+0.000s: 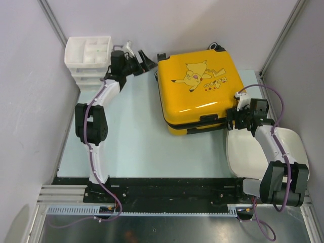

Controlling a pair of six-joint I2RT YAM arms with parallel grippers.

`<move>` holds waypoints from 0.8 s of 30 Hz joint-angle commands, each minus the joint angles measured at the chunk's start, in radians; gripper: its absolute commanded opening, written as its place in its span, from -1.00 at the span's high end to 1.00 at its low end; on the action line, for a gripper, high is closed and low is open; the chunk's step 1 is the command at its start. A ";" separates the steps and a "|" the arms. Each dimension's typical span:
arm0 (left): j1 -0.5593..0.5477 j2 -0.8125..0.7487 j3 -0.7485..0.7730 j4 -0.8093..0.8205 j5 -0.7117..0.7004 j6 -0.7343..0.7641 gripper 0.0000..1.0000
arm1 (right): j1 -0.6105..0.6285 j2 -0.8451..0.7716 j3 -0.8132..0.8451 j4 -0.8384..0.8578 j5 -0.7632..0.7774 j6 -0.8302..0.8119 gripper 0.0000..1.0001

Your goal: Open, take out, and arrange the luggage

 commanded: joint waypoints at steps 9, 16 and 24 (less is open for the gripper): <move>0.008 0.333 0.478 0.087 -0.060 -0.145 -0.96 | -0.007 -0.115 0.061 -0.040 0.010 -0.027 -0.59; -0.029 0.315 0.388 0.101 0.041 -0.156 -0.88 | 0.090 -0.111 0.253 -0.027 0.077 0.068 -0.68; -0.046 0.100 0.026 0.200 0.089 -0.122 -0.86 | -0.026 0.156 0.482 0.289 0.168 0.101 -0.68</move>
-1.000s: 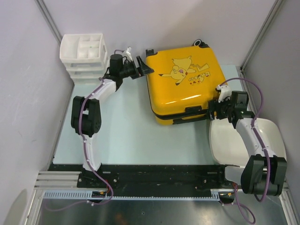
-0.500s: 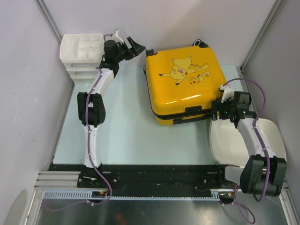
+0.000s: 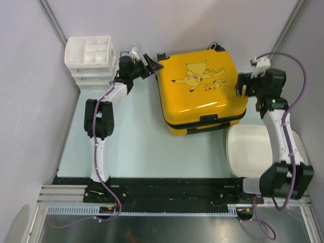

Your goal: Open, take out, and arrange the luggage

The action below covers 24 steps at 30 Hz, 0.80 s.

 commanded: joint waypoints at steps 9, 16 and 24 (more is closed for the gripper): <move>0.042 -0.387 -0.448 0.021 0.044 0.144 -0.91 | -0.077 0.726 0.581 0.428 0.099 0.061 -0.61; 0.066 -0.533 -0.626 -0.050 0.033 0.312 -0.79 | -0.118 1.049 0.919 0.331 -0.349 0.103 -0.27; 0.086 -0.637 -0.748 -0.140 0.070 0.487 -0.72 | -0.030 1.207 1.021 0.282 -0.675 0.069 -0.02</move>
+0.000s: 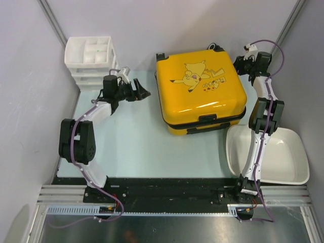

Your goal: Open, take out, and arrange the luggage

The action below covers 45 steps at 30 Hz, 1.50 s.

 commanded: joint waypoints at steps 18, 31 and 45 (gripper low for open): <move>-0.012 -0.460 -0.409 -0.229 0.195 0.584 -0.68 | 0.489 0.016 -0.041 0.192 -0.479 0.006 0.05; -0.332 -0.524 -0.560 0.024 -0.014 0.509 -0.70 | 0.286 -0.192 -0.018 0.151 -0.040 0.078 -0.64; -0.621 -0.252 -0.265 0.177 -0.020 0.455 -0.75 | 0.026 -0.708 -0.496 -0.275 0.201 0.047 -0.64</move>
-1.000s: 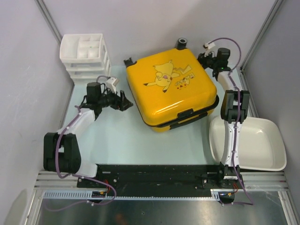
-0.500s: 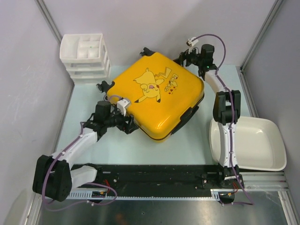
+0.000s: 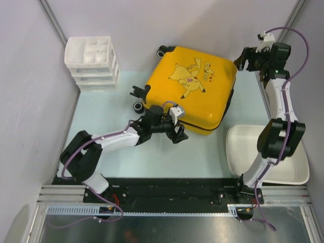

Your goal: Open, take out, and arrange the luggage

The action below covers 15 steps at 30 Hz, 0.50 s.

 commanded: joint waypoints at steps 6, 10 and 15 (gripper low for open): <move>0.225 -0.365 0.014 -0.053 0.253 -0.143 -0.79 | -0.054 -0.158 -0.239 -0.162 0.222 -0.011 -0.49; 0.405 -0.338 0.153 -0.073 0.148 -0.253 -0.82 | -0.051 -0.119 -0.262 -0.194 0.256 0.009 -0.44; 0.488 -0.077 0.400 -0.110 -0.079 -0.212 -0.77 | -0.038 -0.073 -0.270 -0.214 0.294 0.043 -0.39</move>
